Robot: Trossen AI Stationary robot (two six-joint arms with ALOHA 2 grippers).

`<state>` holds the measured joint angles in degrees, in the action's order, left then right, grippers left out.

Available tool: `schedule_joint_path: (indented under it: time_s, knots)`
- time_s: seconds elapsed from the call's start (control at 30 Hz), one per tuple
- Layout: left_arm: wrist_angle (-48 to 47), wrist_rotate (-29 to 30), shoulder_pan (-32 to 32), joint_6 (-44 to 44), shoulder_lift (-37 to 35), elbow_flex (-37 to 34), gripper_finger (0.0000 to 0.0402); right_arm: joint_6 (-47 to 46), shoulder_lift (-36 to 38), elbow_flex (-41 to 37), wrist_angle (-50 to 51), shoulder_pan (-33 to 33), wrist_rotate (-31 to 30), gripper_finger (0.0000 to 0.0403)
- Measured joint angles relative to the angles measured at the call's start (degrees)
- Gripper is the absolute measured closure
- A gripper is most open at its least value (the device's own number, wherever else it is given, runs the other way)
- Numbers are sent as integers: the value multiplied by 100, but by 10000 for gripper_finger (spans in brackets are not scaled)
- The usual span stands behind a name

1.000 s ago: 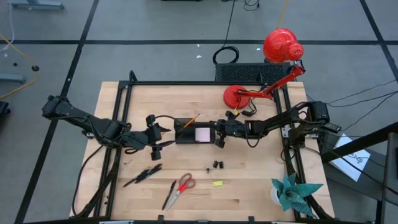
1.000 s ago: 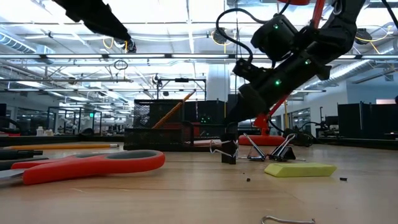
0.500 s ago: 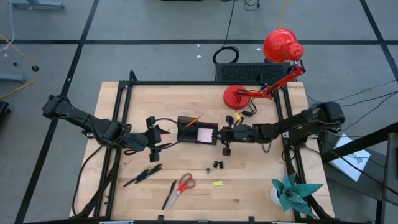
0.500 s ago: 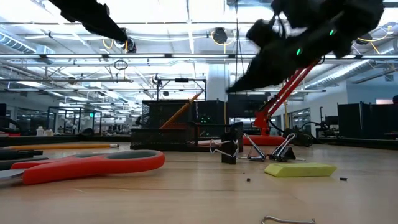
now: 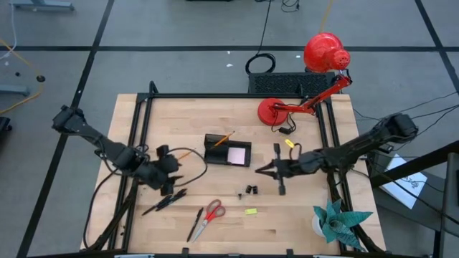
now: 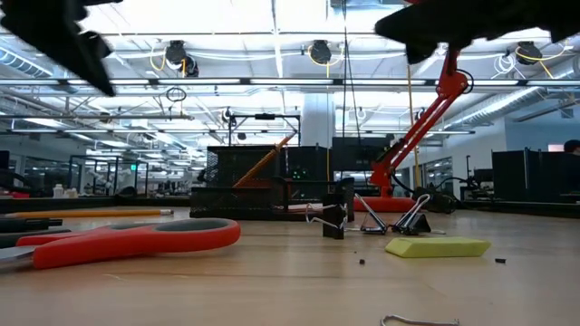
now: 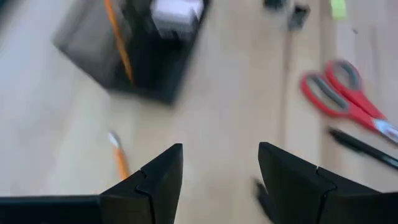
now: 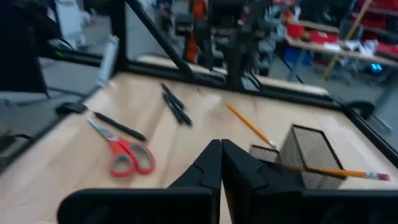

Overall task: Pick and place office supplies into organizer
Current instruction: Put the black pen into the black desk organizer

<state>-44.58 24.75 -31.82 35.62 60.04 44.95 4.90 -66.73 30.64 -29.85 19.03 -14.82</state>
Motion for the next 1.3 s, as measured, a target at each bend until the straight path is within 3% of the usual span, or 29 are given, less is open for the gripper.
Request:
schedule_joint_path:
  time_s: [0.17,0.37,0.73,1.0,1.3]
  knots:
    - [-2,-261,-759,831,344,0,186,33,409,-537,-728,56,-27,402]
    - [17,-895,-1152,1907,972,0,186,-50,625,-728,-682,50,-32,402]
    - [585,-1248,-983,1989,2170,-2,186,82,626,-733,-668,48,-34,402]
    - [2378,-1686,-893,1867,2521,13,186,182,624,-733,-671,48,-34,402]
    - [915,-1235,-802,2364,2521,2,186,142,626,-733,-679,48,-34,402]
